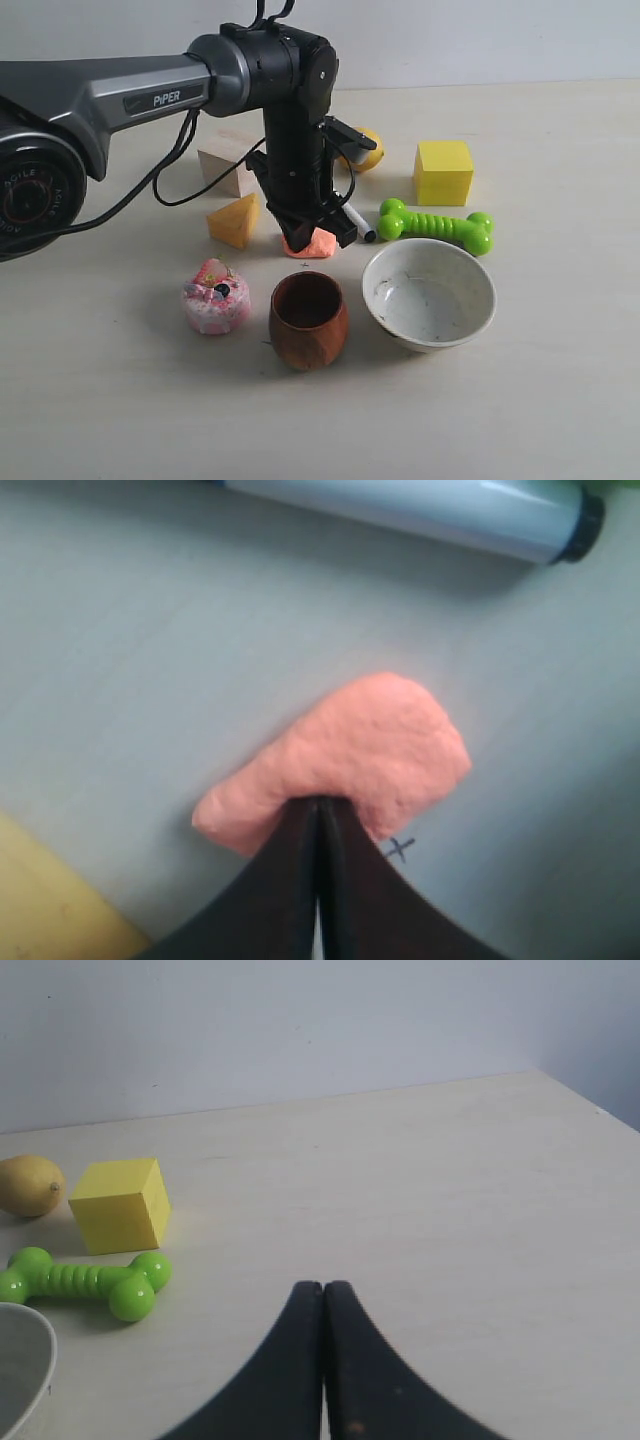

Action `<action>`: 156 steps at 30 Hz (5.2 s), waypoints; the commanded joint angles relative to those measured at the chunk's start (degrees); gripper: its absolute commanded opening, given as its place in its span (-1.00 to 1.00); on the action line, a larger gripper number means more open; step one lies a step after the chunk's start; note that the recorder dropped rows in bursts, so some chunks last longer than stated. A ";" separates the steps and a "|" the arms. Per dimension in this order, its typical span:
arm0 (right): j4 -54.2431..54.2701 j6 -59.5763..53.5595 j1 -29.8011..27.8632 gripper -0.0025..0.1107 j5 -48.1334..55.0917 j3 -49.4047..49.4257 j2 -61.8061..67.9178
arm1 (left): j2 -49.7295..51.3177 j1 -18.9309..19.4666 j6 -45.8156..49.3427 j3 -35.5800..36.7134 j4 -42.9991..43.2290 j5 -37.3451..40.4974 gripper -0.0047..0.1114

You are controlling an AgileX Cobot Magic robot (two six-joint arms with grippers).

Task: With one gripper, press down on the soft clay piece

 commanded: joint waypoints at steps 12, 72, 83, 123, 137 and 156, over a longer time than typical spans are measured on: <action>-0.04 -0.23 -0.36 -0.96 -0.25 0.25 -0.32 | -0.51 -0.05 -0.11 3.16 -2.09 -6.19 -0.92; 0.05 -0.25 -0.36 -0.96 -0.25 0.25 -0.32 | -7.56 1.18 -4.20 3.16 2.62 -5.20 -0.92; 0.05 -0.25 -0.36 -0.96 -0.25 0.25 -0.32 | -12.37 0.82 -5.47 3.16 1.14 -5.21 -0.92; 0.19 -0.25 -0.36 -0.96 -0.25 0.25 -0.32 | -90.93 -1.06 -11.48 65.38 1.80 -42.96 -0.92; 0.19 -0.25 -0.36 -0.96 -0.25 0.25 -0.32 | -100.11 -1.06 -11.48 65.38 3.96 -41.47 -0.92; 0.19 -0.25 -0.36 -0.96 -0.25 0.25 -0.32 | -118.95 27.32 -11.88 74.69 0.45 -45.03 -0.92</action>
